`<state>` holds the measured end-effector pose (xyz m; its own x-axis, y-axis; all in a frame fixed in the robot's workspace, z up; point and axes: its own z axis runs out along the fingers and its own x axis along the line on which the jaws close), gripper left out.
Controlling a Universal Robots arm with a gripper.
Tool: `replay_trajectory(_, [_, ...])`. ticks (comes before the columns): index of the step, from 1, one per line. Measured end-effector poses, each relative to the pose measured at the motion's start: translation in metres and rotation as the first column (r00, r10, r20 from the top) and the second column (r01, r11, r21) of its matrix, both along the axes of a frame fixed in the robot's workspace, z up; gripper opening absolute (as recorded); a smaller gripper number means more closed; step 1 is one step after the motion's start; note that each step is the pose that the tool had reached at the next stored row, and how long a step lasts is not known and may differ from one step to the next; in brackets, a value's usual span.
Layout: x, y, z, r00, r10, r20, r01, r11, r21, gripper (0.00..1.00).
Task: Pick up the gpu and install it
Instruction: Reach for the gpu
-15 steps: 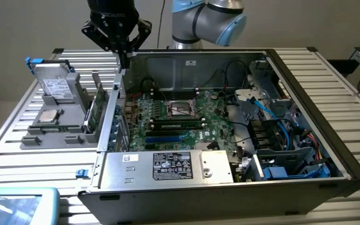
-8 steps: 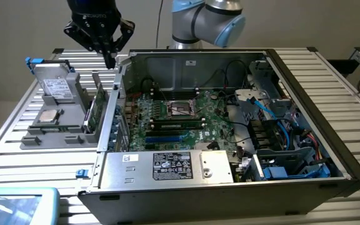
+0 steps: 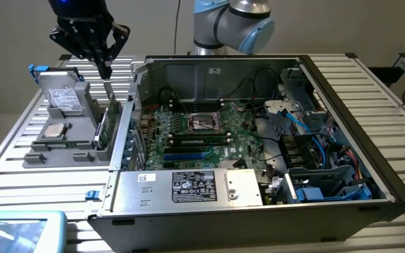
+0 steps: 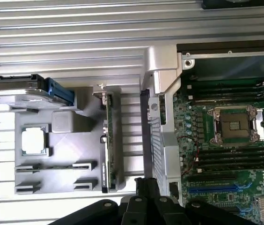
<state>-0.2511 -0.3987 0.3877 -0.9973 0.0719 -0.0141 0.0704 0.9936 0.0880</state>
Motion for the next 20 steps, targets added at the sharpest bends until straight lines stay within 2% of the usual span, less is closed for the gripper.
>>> replay_trajectory(4, [-0.018, 0.0009, -0.0037, 1.0000, 0.000, 0.0001, 0.000, 1.0000, 0.0013, 0.12])
replay_trajectory(9, [-0.034, 0.0055, -0.0126, 1.0000, 0.000, 0.0000, 0.000, 1.0000, 0.0013, 0.12])
replay_trajectory(13, [-0.037, 0.0136, -0.0196, 1.0000, 0.000, -0.0002, 0.000, 1.0000, 0.0013, 0.12])
replay_trajectory(17, [-0.040, 0.0151, -0.0244, 1.0000, 0.000, -0.0002, 0.000, 1.0000, 0.0013, 0.12])
replay_trajectory(20, [-0.040, 0.0151, -0.0244, 1.0000, 0.000, -0.0005, 0.000, 1.0000, 0.0012, 0.12])
